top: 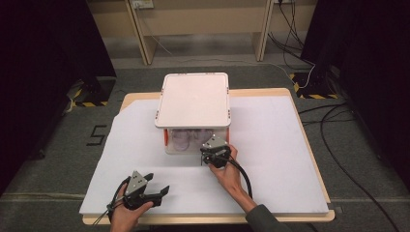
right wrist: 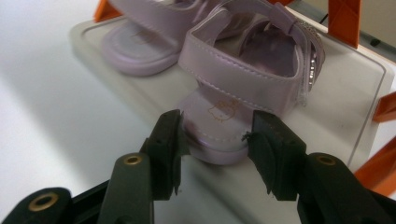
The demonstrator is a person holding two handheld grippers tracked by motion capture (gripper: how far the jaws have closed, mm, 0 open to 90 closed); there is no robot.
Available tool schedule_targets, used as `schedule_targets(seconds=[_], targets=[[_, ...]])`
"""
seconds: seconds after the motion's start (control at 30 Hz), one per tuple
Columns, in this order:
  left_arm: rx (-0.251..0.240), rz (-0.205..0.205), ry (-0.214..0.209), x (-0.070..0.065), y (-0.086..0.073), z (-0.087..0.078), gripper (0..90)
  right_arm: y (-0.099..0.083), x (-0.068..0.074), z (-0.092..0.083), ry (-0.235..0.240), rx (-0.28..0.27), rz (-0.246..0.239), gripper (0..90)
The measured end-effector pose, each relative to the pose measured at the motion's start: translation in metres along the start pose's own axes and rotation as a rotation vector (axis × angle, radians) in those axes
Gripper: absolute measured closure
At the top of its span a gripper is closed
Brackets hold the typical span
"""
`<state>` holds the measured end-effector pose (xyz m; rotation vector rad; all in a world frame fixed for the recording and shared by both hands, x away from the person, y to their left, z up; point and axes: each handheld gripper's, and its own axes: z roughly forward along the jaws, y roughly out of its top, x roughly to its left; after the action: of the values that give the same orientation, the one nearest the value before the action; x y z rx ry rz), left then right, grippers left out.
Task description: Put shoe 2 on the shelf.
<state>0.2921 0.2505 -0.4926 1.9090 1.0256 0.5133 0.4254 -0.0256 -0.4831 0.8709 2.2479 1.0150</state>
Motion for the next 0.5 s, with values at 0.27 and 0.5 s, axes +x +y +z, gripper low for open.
schedule_targets(seconds=[0.27,0.5], targets=[[-0.004,-0.002,0.000,0.000,0.000,-0.001,20.8,0.007,-0.004,0.008,0.014,0.012,-0.004,47.5],[-0.004,-0.002,0.002,0.000,0.000,-0.001,20.8,0.001,-0.007,-0.016,0.050,-0.042,0.046,38.2]])
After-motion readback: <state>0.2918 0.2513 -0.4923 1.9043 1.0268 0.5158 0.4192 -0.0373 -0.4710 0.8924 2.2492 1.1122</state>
